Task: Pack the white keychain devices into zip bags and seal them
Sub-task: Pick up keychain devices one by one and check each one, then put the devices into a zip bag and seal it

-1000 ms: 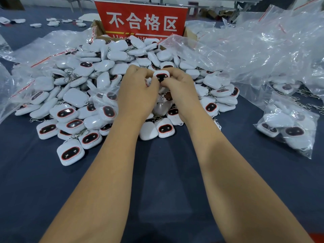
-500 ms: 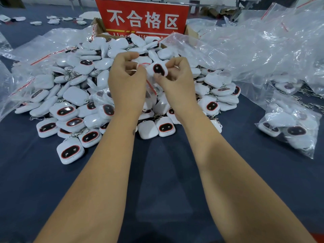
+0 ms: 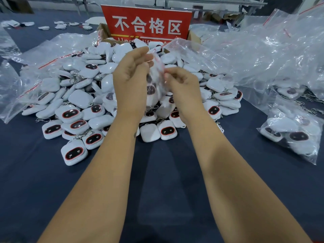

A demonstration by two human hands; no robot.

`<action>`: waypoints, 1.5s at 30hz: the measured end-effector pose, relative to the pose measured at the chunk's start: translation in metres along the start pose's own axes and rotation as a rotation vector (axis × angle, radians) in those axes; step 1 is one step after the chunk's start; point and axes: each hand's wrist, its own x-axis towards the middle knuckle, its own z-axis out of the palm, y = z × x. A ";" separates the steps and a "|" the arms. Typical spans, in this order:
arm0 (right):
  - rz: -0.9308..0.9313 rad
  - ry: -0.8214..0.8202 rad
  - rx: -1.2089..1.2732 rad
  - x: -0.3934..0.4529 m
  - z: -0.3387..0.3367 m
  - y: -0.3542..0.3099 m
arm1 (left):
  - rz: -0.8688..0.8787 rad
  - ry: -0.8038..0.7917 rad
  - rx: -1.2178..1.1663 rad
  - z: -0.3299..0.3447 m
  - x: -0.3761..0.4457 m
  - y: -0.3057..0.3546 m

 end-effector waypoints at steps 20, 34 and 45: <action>0.121 0.030 0.691 0.013 -0.018 -0.002 | -0.419 -0.419 0.325 -0.012 0.004 0.000; 0.279 0.113 0.265 0.017 -0.018 0.014 | -0.661 -0.175 -0.243 -0.013 0.009 -0.011; 0.214 0.093 0.288 0.013 -0.020 0.008 | -0.472 -0.093 -0.174 -0.013 0.010 -0.019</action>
